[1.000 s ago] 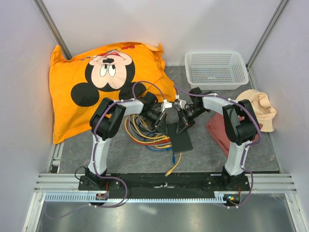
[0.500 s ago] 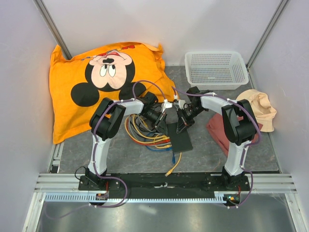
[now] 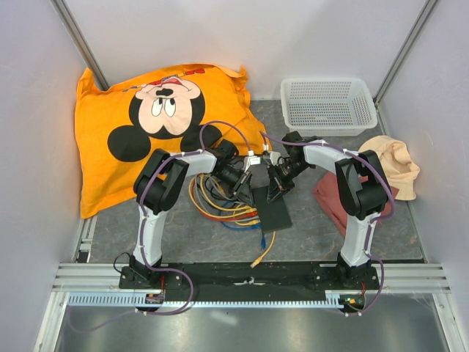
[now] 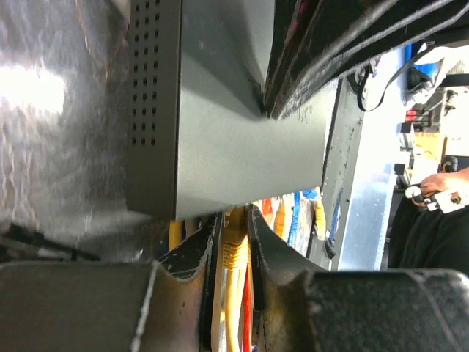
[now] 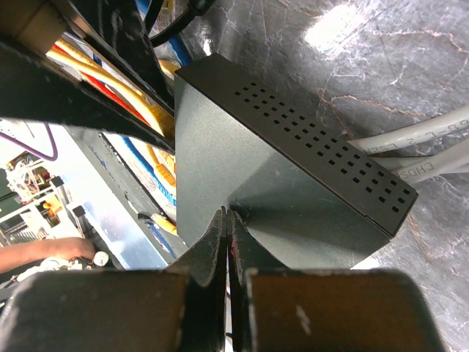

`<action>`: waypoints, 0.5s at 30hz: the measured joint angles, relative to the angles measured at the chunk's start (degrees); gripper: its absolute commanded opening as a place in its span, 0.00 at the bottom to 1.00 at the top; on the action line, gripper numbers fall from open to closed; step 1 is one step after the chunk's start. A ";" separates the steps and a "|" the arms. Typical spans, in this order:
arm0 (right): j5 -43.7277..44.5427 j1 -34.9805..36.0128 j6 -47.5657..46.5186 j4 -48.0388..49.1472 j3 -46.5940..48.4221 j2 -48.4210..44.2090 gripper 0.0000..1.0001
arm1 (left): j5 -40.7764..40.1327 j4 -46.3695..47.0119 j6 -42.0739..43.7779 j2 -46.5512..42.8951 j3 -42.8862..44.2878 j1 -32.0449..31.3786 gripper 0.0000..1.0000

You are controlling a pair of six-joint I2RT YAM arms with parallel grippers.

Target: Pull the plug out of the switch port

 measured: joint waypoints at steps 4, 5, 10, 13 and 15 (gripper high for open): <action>-0.02 0.02 0.00 0.00 0.02 0.04 0.00 | 1.44 -0.90 0.94 -0.17 -0.90 1.27 0.02; 0.00 0.02 0.00 -0.02 0.04 0.04 0.00 | 1.66 -1.05 1.18 -0.11 -0.90 1.68 0.02; -0.02 0.02 0.00 -0.04 0.07 0.09 0.00 | 2.89 -2.05 1.57 0.46 -0.52 2.89 0.02; -0.02 0.02 0.00 -0.04 0.07 0.09 0.00 | 2.86 -2.21 1.84 0.44 -0.52 2.99 0.02; -0.02 0.02 0.00 -0.04 0.07 0.11 0.00 | 2.86 -2.47 2.23 0.44 -0.52 3.13 0.02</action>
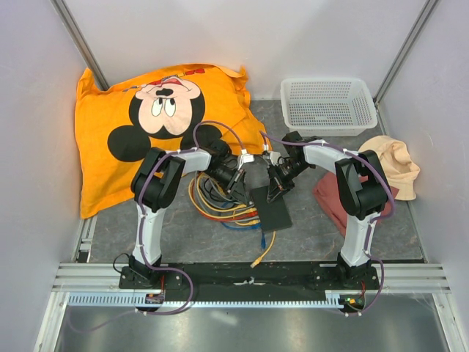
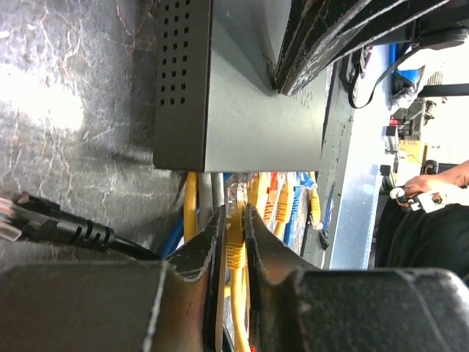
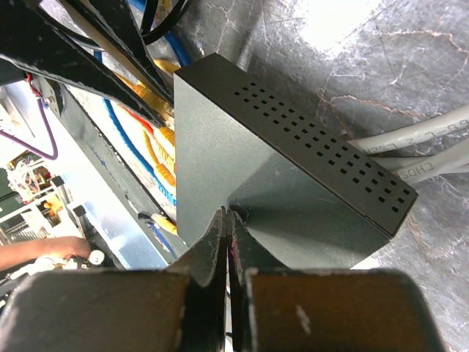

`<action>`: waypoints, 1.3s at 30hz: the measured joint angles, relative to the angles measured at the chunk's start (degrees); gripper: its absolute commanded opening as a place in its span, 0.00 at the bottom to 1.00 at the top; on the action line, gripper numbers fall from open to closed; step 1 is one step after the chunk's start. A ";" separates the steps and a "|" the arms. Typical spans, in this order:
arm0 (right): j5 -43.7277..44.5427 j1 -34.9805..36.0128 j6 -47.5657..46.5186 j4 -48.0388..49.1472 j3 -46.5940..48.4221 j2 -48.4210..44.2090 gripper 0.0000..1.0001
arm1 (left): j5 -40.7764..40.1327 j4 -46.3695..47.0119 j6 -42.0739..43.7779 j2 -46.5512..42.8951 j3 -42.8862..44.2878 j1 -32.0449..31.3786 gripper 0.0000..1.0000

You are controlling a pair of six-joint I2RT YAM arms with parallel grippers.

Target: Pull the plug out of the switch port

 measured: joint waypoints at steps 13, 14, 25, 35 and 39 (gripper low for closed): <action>-0.07 0.00 0.00 -0.83 0.68 0.59 0.00 | -7.52 -11.76 7.76 -4.76 5.79 7.48 0.02; -0.07 0.00 0.00 -0.90 0.74 0.66 0.00 | -8.44 -13.53 9.20 -5.70 7.15 8.20 0.02; -0.02 0.07 -0.02 -1.73 1.44 1.18 0.00 | -18.64 -31.41 25.51 -13.25 19.78 16.39 0.02; -0.28 1.84 0.15 -1.75 1.44 1.36 0.00 | -23.26 -35.06 31.63 -15.89 12.44 24.61 0.02; -0.42 1.84 0.37 -1.77 1.46 1.49 0.00 | -23.08 -33.22 31.67 -19.58 4.61 24.61 0.02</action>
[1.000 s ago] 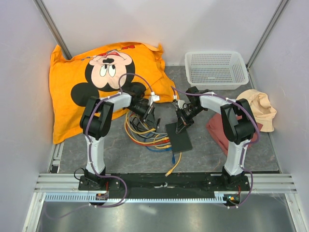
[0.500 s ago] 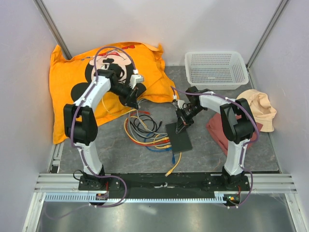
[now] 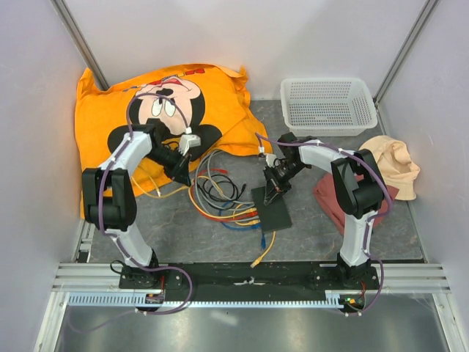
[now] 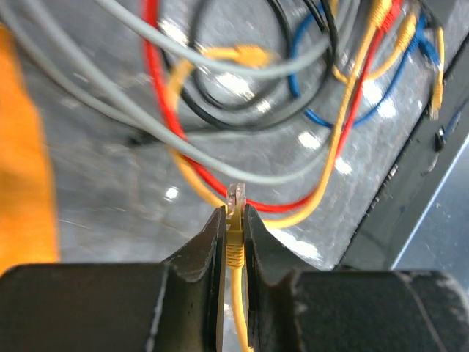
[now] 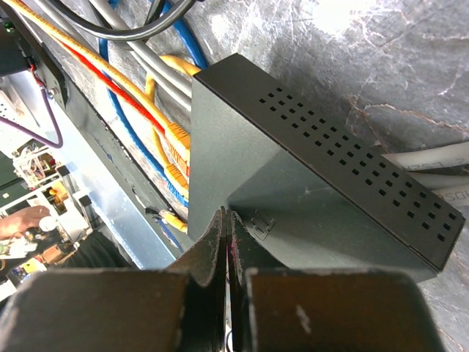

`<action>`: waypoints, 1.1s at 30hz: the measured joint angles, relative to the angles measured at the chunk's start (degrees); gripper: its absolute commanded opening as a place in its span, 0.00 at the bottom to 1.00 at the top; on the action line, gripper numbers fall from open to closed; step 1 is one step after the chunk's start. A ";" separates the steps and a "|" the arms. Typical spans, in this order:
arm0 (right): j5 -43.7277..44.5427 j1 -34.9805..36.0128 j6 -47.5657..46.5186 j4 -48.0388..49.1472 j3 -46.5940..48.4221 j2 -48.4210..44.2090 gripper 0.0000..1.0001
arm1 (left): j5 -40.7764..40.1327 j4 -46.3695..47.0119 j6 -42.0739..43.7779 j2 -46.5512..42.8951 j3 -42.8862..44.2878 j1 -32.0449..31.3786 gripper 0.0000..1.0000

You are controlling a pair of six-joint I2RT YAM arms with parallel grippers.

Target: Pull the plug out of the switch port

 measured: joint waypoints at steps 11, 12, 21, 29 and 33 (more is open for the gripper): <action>-1.38 0.24 0.04 -0.35 0.17 0.68 0.00 | -2.01 5.35 3.23 -15.52 -22.75 1.46 0.31; -1.49 0.26 0.04 -0.39 0.22 0.79 0.00 | -2.38 6.03 3.28 -15.50 -23.52 1.86 0.38; -1.81 0.63 0.00 -0.57 0.37 0.92 0.00 | -2.62 8.76 2.12 -15.63 -21.09 2.73 0.67; -1.51 0.74 -0.02 -0.15 -0.46 0.20 0.00 | 5.25 11.43 -6.08 -15.43 -6.60 0.07 0.66; -1.55 0.74 -0.31 -0.26 -0.72 0.04 0.00 | 9.20 14.60 -11.15 -13.88 -3.61 -8.41 0.60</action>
